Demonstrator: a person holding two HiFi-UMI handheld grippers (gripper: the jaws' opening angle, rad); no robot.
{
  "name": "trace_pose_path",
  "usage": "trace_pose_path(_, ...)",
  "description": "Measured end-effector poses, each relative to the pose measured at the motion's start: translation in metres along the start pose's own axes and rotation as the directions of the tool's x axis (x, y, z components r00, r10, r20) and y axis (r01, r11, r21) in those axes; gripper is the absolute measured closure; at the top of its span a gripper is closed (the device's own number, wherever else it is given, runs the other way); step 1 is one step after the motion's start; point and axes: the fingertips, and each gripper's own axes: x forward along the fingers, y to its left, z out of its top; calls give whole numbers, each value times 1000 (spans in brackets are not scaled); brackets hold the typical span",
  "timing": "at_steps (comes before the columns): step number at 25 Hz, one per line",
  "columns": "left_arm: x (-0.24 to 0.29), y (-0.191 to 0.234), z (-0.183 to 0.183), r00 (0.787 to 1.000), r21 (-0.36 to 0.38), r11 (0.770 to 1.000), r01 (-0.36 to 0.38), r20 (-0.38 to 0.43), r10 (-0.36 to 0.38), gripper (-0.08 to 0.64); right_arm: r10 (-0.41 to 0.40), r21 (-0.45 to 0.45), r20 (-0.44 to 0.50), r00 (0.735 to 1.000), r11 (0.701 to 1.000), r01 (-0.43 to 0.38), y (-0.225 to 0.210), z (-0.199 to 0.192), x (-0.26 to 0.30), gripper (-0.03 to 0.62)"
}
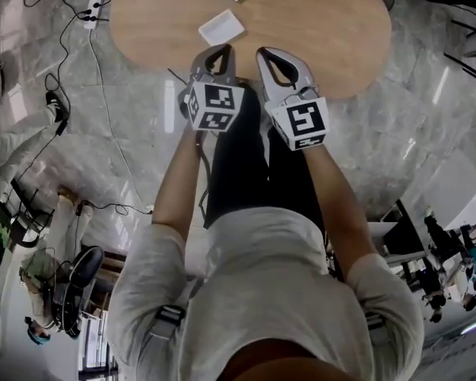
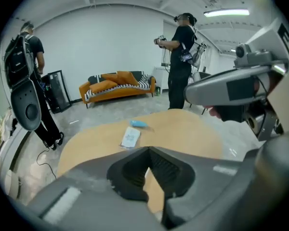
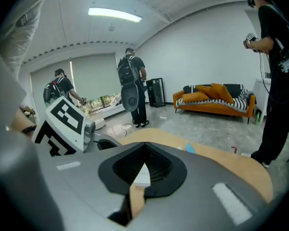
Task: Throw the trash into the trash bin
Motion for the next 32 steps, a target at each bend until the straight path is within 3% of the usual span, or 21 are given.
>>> trace_pose_path(8,75,13,-63,977,199,980,15,-211,28,543,-49,116,-60,997,992,55,-29,-58,34,584)
trace_pose_path(12,104,27,-86,951,273,960,68,-308,20,428,-44,134,-92,995,989,57,-30,-72,43,584)
trace_pose_path(17,131,28,-116,897,381,908,175,-442,13,400,-53,140,-110,993,988,68,-41,-80,38,584)
trace_pose_path(21,141,28,-124,887,443,871,214,-462,17,400,-67,147,-109,992,986,83,-49,-79,40,584)
trace_pose_path(28,147,23,-138,846,466,846,260,-533,33,479,-89,154,-108,990,982,106,-61,-77,31,584)
trace_pose_path(32,149,28,-136,848,400,877,266,-530,-15,486,-104,165,-113,988,979,122,-69,-76,40,584)
